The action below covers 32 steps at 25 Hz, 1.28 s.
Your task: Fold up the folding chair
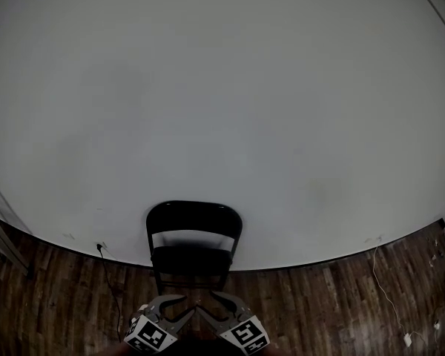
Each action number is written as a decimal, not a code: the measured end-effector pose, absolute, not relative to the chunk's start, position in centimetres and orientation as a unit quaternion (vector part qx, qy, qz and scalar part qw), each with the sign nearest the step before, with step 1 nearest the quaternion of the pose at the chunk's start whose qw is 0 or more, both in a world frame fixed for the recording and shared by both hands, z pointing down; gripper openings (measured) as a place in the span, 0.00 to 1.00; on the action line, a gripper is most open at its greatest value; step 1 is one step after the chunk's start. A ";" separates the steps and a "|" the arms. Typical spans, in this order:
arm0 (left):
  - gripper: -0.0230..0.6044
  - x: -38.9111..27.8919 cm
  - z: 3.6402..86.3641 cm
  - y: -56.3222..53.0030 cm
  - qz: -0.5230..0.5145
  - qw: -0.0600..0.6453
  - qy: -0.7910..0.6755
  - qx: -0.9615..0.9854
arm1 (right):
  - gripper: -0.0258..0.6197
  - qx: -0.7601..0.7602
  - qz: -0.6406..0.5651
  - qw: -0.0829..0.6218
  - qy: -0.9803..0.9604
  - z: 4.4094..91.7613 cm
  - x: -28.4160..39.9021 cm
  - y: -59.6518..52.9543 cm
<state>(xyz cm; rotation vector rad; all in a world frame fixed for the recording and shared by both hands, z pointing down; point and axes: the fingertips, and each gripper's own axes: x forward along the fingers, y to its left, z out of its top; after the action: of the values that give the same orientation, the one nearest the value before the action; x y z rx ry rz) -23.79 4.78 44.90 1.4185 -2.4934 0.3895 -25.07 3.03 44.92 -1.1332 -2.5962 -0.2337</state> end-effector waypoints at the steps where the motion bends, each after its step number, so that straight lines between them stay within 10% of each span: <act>1: 0.24 -23.5 44.6 3.8 0.129 0.118 -0.854 0.489 | 0.35 -0.395 -0.077 0.144 -0.904 44.3 -24.8 2.2; 16: 0.04 -22.6 41.5 0.0 0.060 0.110 -0.856 0.501 | 0.06 -0.426 -0.021 0.085 -0.901 40.5 -23.8 0.6; 32: 0.04 -26.0 41.6 2.4 -0.015 0.128 -0.873 0.470 | 0.04 -0.428 0.021 0.090 -0.899 41.3 -27.1 3.0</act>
<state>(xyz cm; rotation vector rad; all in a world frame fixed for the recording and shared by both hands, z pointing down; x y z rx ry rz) -26.01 2.44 41.63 1.3660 -2.5411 -0.0438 -27.11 3.01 41.27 -1.2717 -2.6739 0.0637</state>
